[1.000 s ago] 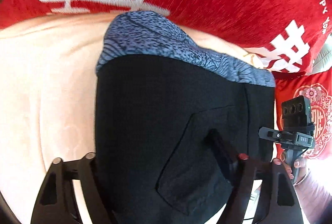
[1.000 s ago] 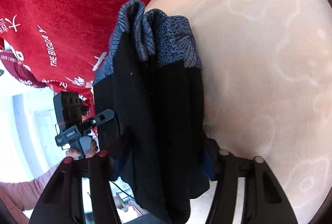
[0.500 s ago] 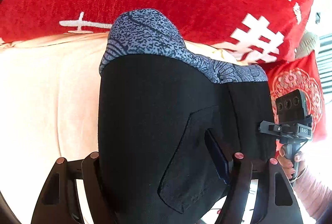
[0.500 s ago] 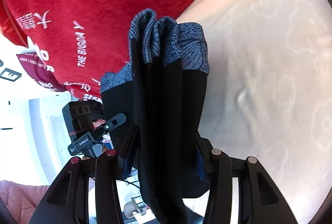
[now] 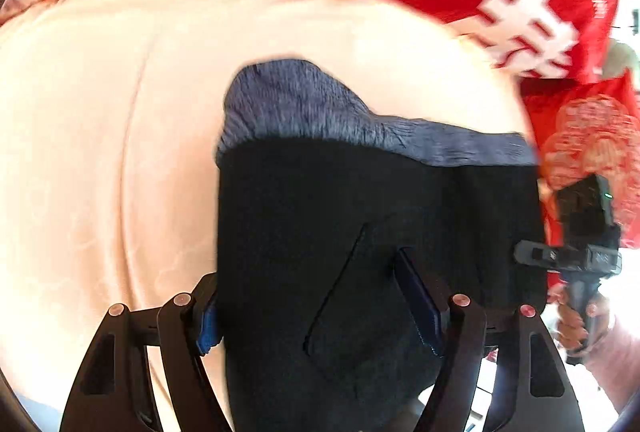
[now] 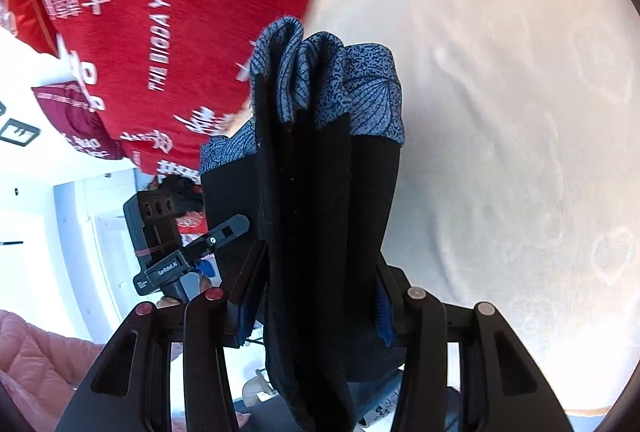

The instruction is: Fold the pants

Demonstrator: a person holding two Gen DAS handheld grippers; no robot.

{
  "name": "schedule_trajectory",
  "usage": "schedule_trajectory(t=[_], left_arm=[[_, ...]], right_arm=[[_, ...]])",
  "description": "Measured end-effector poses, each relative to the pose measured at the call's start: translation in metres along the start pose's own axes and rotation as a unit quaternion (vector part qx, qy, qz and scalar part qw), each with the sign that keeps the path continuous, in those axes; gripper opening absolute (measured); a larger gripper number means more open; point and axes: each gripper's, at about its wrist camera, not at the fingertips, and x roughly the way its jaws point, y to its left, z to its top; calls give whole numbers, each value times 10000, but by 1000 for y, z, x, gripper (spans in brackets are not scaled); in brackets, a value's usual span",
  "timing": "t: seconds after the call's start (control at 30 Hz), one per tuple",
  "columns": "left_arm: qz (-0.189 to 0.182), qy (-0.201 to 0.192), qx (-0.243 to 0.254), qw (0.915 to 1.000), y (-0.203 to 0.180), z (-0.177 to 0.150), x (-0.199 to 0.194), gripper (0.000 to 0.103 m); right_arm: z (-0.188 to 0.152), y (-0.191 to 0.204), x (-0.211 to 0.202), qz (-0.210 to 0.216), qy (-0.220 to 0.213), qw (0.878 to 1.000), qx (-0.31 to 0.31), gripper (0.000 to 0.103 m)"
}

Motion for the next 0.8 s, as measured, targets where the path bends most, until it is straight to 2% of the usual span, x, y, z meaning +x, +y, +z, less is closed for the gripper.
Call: schedule_trajectory(t=[0.07, 0.1, 0.17, 0.2, 0.23, 0.33, 0.47, 0.5, 0.53, 0.57, 0.6, 0.63, 0.7, 0.77, 0.8], left_arm=[[-2, -101, -51, 9999, 9, -1, 5, 94], [64, -101, -56, 9999, 10, -1, 6, 95], [210, -117, 64, 9997, 6, 0, 4, 97], [311, -118, 126, 9994, 3, -1, 3, 97], [411, -123, 164, 9989, -2, -1, 1, 97], [762, -244, 186, 9966, -14, 0, -13, 97], [858, -597, 231, 9942, -30, 6, -46, 97], [876, -719, 305, 9931, -37, 8, -54, 97], [858, -811, 382, 9923, -43, 10, -59, 97], [814, -868, 465, 9918, -49, 12, -62, 97], [746, -891, 576, 9916, -57, 15, -61, 97], [722, -891, 661, 9912, -62, 17, -58, 97], [767, -838, 787, 9904, -70, 21, -43, 97], [886, -742, 780, 9902, -68, 22, -27, 97], [1062, -740, 789, 9884, -67, 21, -18, 97]], right_arm=[[2, -12, 11, -321, 134, 9994, -19, 51], [3, -17, 14, -462, 173, 9988, -69, 53], [5, -18, 14, -461, 144, 9988, -14, 57], [6, -15, 14, -589, 137, 9982, -43, 58], [6, -12, 13, -726, 138, 9972, -97, 62], [6, 1, 10, -1159, 138, 9929, -221, 62], [6, 20, -1, -1894, -15, 9809, -444, 62], [4, 25, -6, -2027, -122, 9779, -505, 61], [3, 33, -14, -2223, -322, 9726, -597, 50], [2, 39, -21, -2348, -472, 9687, -660, 33], [3, 47, -27, -2454, -634, 9648, -698, 28], [2, 56, -33, -2489, -826, 9622, -731, 27], [-1, 68, -40, -2299, -1077, 9638, -813, 26], [1, 79, -32, -2093, -1017, 9679, -952, 26], [2, 81, -25, -2094, -953, 9681, -997, 26]])
